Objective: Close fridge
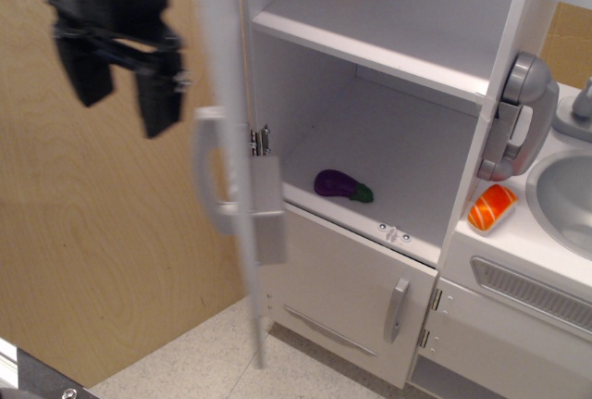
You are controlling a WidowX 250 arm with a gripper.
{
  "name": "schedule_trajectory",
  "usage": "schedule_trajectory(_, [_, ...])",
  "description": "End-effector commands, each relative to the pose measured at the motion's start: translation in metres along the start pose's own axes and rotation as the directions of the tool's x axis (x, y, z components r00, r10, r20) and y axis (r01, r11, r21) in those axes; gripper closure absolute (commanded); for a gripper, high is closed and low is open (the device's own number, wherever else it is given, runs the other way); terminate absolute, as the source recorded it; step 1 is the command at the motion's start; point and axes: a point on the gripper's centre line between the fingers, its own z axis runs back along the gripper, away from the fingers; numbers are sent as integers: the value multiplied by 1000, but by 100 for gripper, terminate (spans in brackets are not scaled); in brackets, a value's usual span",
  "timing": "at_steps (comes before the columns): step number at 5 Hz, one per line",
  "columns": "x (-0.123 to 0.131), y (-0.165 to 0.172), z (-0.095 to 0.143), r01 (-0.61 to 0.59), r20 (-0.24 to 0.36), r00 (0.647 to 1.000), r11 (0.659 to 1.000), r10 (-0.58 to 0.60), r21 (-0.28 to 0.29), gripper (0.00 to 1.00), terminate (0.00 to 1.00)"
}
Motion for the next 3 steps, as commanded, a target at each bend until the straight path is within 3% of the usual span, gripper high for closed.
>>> schedule_trajectory(1, [67, -33, 41, -86, 94, 991, 995, 90, -48, 0, 0])
schedule_trajectory(2, [107, -21, 46, -200, 157, 966, 978, 206, -55, 0, 0])
schedule_trajectory(3, [132, 0, 27, -309, 192, 934, 951, 302, 8, 0, 0])
